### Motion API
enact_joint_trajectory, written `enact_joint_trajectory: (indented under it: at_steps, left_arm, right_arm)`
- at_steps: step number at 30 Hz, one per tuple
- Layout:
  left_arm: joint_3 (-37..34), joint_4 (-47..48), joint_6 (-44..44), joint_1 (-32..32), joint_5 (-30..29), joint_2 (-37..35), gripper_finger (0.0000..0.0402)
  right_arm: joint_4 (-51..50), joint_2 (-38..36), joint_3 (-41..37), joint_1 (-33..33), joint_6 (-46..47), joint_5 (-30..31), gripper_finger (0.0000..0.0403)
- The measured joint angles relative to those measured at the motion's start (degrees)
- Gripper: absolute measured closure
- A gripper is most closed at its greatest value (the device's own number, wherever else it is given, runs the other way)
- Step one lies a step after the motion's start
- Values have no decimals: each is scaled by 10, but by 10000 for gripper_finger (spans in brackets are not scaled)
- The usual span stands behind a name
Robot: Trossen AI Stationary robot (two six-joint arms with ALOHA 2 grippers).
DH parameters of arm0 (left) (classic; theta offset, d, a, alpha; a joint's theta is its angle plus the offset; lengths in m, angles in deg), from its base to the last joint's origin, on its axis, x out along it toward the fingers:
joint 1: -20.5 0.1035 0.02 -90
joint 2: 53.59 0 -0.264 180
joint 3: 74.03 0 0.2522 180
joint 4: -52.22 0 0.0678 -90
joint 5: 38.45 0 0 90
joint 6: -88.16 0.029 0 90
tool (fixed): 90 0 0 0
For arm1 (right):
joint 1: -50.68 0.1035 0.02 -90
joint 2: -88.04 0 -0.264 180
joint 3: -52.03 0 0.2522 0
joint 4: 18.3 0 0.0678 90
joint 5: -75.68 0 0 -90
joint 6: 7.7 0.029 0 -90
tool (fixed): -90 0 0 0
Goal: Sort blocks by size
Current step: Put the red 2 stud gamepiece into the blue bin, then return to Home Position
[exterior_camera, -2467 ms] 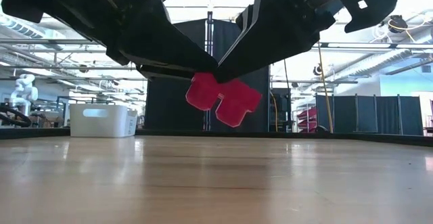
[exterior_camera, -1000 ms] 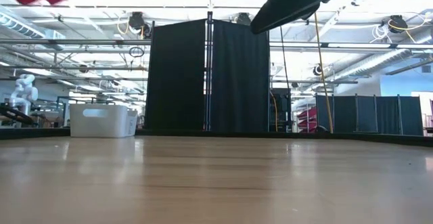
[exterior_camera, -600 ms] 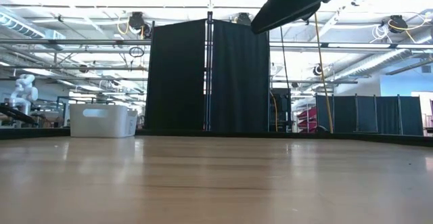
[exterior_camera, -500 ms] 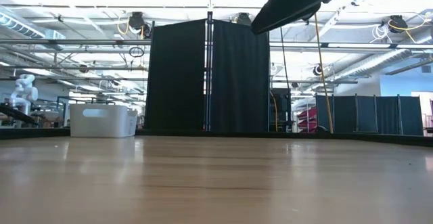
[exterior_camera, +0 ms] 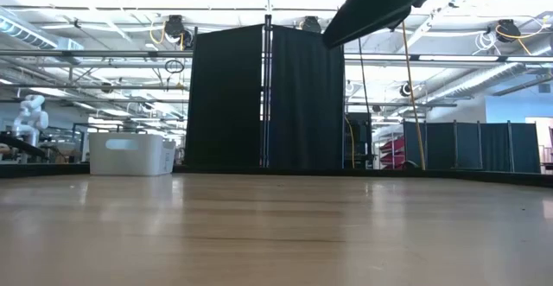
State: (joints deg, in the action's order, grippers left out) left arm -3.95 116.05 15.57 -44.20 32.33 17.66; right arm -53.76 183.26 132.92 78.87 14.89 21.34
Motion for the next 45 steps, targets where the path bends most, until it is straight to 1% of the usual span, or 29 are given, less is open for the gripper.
enact_joint_trajectory:
  at_steps: [9, 20, 24, 28, 31, 36, 39, 42, 45]
  left_arm:
    - [0, -13, -6, -4, 27, 40, 311]
    - [0, -21, -24, -4, 85, 61, 311]
    - [0, -19, -43, -4, 99, 67, 311]
    - [0, -20, -61, -4, 101, 67, 310]
    - [0, -16, -66, -4, 101, 67, 302]
    - [0, -14, -67, -4, 101, 67, 270]
    - [0, -6, -73, -4, 110, 67, 253]
    - [0, 31, -106, -5, 137, 67, 247]
    - [0, 72, -141, -14, 152, 67, 245]
  right_arm:
    - [0, 0, 0, -5, 5, -12, 298]
    - [-1, 0, 0, -12, 8, -15, 298]
    - [-2, 0, 0, -12, 12, -15, 298]
    - [-24, 0, 0, -14, 29, -10, 298]
    - [-38, 0, 0, -18, 44, -10, 298]
    - [-50, 0, 0, -19, 49, -10, 298]
    - [-78, 0, 0, -19, 51, -10, 298]
    - [-115, 0, 0, -20, 72, 4, 298]
    - [-144, 0, 0, -20, 96, 19, 298]
